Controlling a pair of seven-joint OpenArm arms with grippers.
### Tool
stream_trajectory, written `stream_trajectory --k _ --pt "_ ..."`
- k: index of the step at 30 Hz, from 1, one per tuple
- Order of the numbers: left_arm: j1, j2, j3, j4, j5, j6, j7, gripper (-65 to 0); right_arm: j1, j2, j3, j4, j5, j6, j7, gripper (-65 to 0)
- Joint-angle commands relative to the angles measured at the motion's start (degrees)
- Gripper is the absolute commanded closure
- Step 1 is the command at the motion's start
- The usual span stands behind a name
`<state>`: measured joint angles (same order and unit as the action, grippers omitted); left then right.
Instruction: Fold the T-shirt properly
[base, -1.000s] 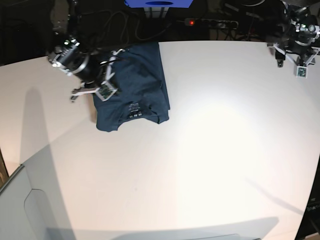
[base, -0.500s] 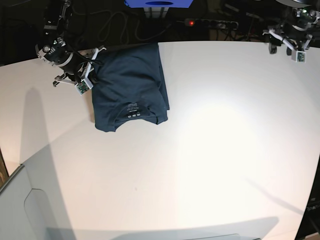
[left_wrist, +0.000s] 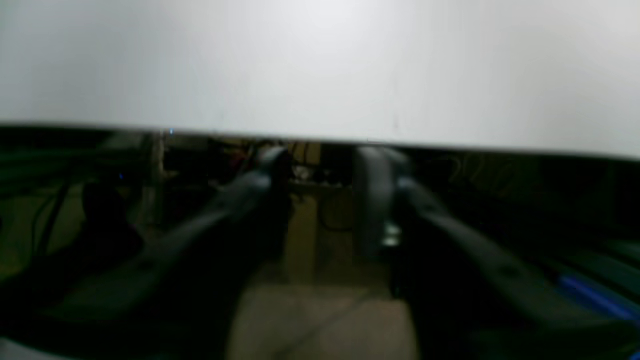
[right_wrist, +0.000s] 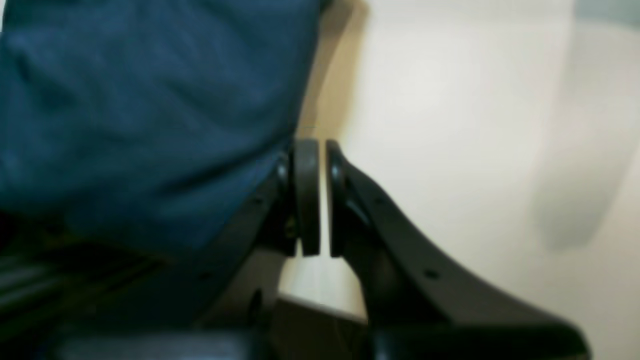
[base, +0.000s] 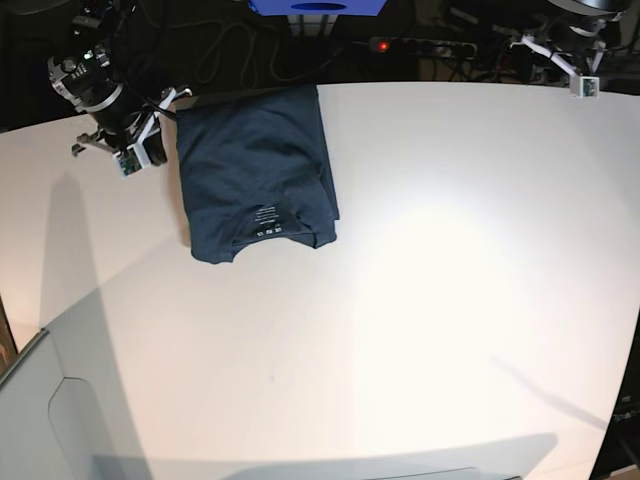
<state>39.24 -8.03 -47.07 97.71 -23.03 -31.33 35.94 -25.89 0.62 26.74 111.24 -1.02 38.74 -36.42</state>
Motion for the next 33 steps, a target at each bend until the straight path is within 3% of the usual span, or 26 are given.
stream_trajectory --k 1,4,13,19,23,33 --pt "0.62 -0.28 -0.45 -0.79 -0.40 0.08 -0.47 -11.3 -0.62 0.30 0.03 0.19 0.88 0.60 1.04 -0.1" --pt "0.27 -0.19 -0.18 -5.45 -0.23 0.08 -0.56 0.0 -1.93 -0.14 -0.06 -2.19 0.88 0.60 1.13 -0.1" --pt "-3.86 -0.63 -0.18 -19.16 -0.23 0.08 -0.82 0.0 -4.92 -0.49 -5.42 -1.31 0.88 0.60 1.13 -0.1" --pt "-6.41 -0.63 -0.10 -26.19 -0.14 0.52 -1.09 0.0 -5.89 -0.93 0.82 0.98 0.88 0.51 1.13 -0.1" --pt "-6.67 -0.45 0.08 -30.24 0.39 0.61 -6.45 0.0 -8.00 -1.37 5.13 1.07 0.62 0.51 0.51 -0.1" --pt "-12.56 -0.45 10.45 -51.95 16.30 0.61 -26.58 0.0 -17.58 -1.37 9.43 -2.80 0.44 0.34 0.51 -0.1"
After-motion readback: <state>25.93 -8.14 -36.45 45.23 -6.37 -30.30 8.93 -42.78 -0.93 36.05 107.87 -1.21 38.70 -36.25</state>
